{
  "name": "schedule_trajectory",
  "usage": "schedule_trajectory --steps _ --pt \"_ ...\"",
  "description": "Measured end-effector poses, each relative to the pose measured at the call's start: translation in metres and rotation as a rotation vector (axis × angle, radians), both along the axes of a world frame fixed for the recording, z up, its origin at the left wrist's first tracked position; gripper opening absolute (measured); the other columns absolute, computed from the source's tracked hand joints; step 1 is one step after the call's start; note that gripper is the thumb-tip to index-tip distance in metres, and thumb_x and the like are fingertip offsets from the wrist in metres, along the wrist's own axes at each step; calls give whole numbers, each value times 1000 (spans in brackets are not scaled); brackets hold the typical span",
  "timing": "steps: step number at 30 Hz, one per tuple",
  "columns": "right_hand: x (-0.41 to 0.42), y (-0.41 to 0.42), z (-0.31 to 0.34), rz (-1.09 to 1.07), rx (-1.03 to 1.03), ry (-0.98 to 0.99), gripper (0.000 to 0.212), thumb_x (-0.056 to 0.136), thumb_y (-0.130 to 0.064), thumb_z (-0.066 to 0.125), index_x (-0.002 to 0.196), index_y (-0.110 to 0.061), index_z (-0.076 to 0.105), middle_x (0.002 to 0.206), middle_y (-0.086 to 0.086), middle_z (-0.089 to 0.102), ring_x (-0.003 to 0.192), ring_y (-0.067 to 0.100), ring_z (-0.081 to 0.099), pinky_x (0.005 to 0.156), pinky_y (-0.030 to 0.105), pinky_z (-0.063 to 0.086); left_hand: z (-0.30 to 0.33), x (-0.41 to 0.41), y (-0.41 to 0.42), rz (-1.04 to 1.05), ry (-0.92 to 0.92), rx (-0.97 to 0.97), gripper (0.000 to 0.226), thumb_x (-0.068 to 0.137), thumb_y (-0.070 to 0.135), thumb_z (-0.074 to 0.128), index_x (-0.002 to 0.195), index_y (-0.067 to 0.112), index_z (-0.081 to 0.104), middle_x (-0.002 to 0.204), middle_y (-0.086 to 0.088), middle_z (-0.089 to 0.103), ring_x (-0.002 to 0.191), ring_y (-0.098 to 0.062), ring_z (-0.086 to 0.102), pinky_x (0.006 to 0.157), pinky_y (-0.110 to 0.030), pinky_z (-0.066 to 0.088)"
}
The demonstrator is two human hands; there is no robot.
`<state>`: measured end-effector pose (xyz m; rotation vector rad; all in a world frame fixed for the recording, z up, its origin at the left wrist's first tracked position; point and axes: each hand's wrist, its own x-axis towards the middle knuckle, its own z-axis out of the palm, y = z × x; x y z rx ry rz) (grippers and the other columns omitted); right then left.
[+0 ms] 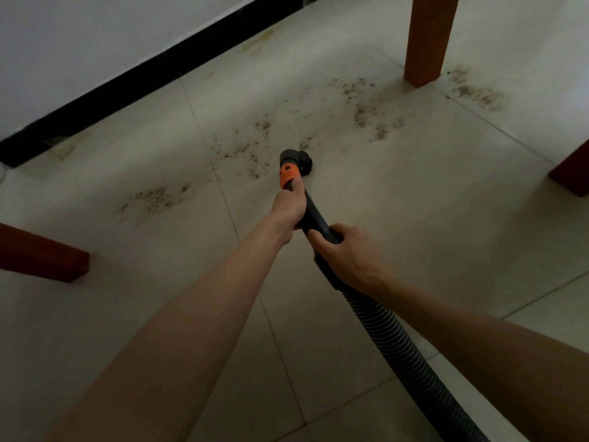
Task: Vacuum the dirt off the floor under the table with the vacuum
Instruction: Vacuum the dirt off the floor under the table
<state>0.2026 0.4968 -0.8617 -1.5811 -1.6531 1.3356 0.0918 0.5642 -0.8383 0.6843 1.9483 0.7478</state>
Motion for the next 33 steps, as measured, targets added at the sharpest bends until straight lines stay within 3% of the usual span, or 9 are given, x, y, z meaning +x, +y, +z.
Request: schedule_trajectory --steps 5,11,15,21,26,33 --pt "-14 -19 -1 103 -27 41 25 89 -46 55 77 -24 56 64 -2 65 51 14 63 51 29 55 -5 -24 -28 93 22 -3 44 100 43 29 109 2 45 96 -11 53 95 -28 55 87 -38 48" --pt "-48 -29 2 269 13 -63 35 88 -50 54 84 -15 60 74 6 69 62 20 66 62 37 57 -8 -66 -59 274 -34 7 34 101 38 32 106 6 37 81 -7 48 89 -25 52 80 -36 47" --pt "-70 -26 8 373 -5 -97 31 91 -49 51 88 -19 58 69 0 64 53 13 59 53 28 52 -6 -93 -64 366 -85 11 34 100 38 34 111 6 39 82 -6 47 83 -22 51 75 -34 45" --pt "-95 -17 10 368 -38 -80 31 91 -47 52 94 -17 58 81 6 68 64 20 64 60 31 54 -8 -115 -53 386 -83 12 38 99 42 36 109 5 41 81 -6 46 75 -20 50 75 -33 44" --pt "-99 -3 7 330 -49 -64 34 90 -47 52 94 -14 58 80 9 68 67 24 67 64 39 59 -7 -117 -35 365 -112 -17 45 97 47 40 115 5 43 85 -7 50 80 -22 53 76 -33 46" --pt "-96 -1 4 249 -66 -35 32 89 -48 51 87 -17 55 75 9 69 62 25 68 61 42 59 -8 -111 -19 299 -59 -54 42 98 45 37 108 5 42 80 -7 49 73 -21 51 76 -34 46"
